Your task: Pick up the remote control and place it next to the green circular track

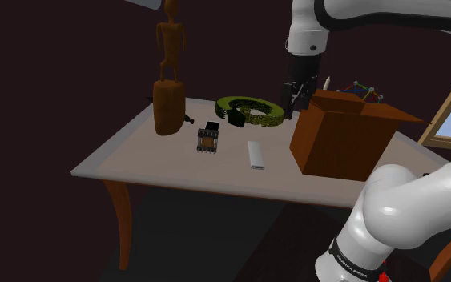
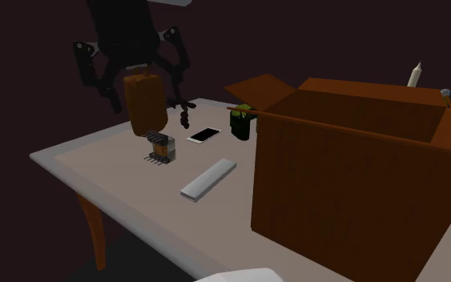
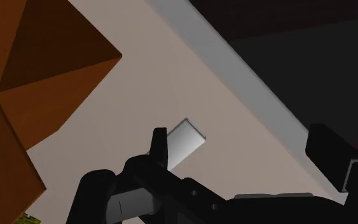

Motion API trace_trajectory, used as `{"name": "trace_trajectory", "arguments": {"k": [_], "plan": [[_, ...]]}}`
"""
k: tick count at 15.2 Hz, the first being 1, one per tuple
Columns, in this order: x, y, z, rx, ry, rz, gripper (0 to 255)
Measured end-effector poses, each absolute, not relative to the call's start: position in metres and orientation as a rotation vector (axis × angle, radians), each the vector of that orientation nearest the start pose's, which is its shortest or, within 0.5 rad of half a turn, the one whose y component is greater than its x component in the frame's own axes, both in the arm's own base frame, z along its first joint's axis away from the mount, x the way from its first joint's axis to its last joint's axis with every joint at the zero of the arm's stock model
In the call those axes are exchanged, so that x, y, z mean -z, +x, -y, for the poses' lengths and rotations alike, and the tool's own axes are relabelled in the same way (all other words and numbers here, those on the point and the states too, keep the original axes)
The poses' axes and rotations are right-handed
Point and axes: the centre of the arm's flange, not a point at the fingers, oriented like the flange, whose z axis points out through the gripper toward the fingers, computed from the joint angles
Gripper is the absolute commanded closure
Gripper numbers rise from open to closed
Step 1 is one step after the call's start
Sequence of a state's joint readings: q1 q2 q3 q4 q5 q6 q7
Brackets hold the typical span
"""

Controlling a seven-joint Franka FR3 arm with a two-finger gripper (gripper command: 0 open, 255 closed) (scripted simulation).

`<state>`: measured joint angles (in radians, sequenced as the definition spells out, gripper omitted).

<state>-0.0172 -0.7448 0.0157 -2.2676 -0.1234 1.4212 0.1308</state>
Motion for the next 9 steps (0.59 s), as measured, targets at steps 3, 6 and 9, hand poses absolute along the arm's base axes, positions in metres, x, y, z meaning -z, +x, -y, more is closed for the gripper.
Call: {"name": "trace_trajectory", "arguments": {"k": [3,6,9], "plan": [[-0.595,0.312,0.02,-0.148,-3.259,-0.293,0],[-0.571,0.331,0.033,-0.131,-3.235,-0.404,0],[-0.54,0.349,0.054,-0.114,-3.205,-0.521,0]]}}
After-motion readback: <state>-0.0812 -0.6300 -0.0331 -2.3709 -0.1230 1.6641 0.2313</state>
